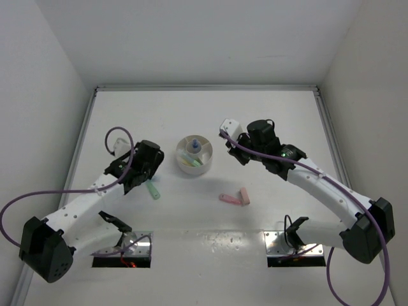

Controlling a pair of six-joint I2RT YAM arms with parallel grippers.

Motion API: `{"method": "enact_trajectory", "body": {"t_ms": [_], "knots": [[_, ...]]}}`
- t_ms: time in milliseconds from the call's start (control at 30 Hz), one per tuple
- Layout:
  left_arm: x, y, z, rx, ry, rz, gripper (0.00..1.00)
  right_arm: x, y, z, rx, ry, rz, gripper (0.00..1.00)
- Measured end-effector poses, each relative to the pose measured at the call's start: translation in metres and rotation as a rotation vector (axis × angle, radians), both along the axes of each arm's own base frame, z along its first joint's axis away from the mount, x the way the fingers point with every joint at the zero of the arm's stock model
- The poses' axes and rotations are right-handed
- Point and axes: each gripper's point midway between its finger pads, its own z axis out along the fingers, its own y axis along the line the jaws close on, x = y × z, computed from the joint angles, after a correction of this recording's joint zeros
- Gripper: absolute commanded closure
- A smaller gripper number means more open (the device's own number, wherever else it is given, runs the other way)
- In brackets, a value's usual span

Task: Sort the stationery into containers
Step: Pick up the pen from the center of the board.

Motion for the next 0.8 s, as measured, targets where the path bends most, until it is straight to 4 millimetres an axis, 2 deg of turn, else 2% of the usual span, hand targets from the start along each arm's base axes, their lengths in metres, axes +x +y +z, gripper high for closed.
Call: {"method": "enact_trajectory", "body": {"t_ms": [67,133,267,367,433,667,800], "knots": [[-0.019,0.011,-0.025,-0.03,0.105,0.088,0.42,0.0,0.0,0.001,0.002,-0.001,0.001,1.0],[-0.035,0.024,-0.04,-0.044,0.172,0.17,0.41,-0.001,0.001,0.001,0.004,0.0,0.004,1.0],[-0.046,0.058,-0.058,-0.04,0.258,0.326,0.36,-0.002,0.002,0.002,0.01,0.0,0.012,1.0],[-0.046,0.08,-0.076,-0.016,0.338,0.426,0.35,-0.004,0.003,0.004,0.018,0.001,0.02,1.0],[-0.046,0.088,-0.087,0.005,0.403,0.456,0.35,-0.004,0.003,0.005,0.021,0.0,0.023,1.0],[-0.016,0.093,-0.105,0.009,0.508,0.485,0.33,-0.006,0.003,0.012,0.036,-0.017,0.027,1.0],[-0.01,0.091,-0.124,-0.002,0.581,0.476,0.33,-0.008,0.002,0.018,0.045,-0.029,0.027,1.0]]}}
